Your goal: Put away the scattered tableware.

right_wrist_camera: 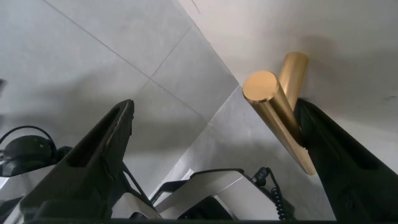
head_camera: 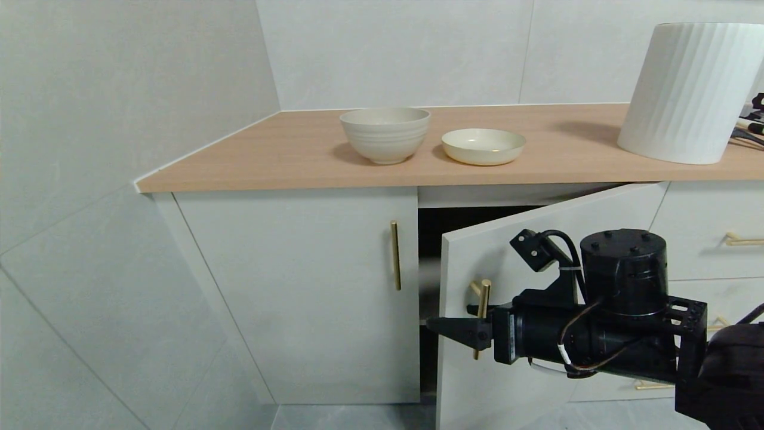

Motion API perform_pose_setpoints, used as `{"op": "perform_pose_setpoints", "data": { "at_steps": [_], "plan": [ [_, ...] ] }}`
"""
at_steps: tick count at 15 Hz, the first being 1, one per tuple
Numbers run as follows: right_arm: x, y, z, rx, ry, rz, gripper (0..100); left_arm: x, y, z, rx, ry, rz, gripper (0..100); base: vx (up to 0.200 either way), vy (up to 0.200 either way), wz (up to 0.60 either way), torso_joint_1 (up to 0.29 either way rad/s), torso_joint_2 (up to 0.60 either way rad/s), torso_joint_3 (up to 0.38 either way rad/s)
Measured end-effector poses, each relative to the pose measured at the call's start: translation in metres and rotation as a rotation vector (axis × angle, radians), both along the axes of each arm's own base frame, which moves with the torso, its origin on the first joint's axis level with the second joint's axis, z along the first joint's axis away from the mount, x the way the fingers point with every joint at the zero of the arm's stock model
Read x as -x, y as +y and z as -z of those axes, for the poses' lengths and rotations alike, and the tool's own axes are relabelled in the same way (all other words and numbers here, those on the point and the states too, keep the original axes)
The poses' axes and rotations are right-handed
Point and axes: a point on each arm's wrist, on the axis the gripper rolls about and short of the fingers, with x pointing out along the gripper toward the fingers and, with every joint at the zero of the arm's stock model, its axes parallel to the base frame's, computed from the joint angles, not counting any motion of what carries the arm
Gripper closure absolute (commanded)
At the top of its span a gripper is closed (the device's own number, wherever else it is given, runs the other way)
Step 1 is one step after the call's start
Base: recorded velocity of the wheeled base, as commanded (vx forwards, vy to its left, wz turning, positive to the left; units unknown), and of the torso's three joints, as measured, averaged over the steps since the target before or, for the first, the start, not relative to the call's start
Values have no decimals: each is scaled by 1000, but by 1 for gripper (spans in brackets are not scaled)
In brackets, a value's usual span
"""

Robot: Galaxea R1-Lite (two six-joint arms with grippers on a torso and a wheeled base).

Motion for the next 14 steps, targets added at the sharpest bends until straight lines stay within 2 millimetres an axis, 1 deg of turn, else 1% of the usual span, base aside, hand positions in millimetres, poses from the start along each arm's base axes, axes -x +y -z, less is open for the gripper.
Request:
{"op": "perform_pose_setpoints", "data": {
  "at_steps": [1, 3, 6, 8, 10, 12, 14],
  "plan": [
    [0, 0, 0, 0, 1, 0, 0, 2, -1, -12, 14, -1, 67, 0, 0, 0, 0, 0, 0, 0],
    [0, 0, 0, 0, 2, -1, 0, -2, -4, -34, 27, 41, 184, 0, 0, 0, 0, 0, 0, 0],
    [0, 0, 0, 0, 3, -1, 0, -25, -7, -67, 42, 145, 336, 0, 0, 0, 0, 0, 0, 0],
    [0, 0, 1, 0, 3, -1, 0, -56, -9, -88, 51, 208, 407, 0, 0, 0, 0, 0, 0, 0],
    [0, 0, 1, 0, 3, -2, 0, -98, -15, -103, 58, 274, 489, 0, 0, 0, 0, 0, 0, 0],
    [0, 1, 1, 1, 4, -3, 0, -143, -28, -111, 66, 324, 576, 0, 0, 0, 0, 0, 0, 0],
    [0, 1, 1, 1, 3, -4, 0, -183, -47, -108, 77, 366, 653, 0, 0, 0, 0, 0, 0, 0]
  ]
}}
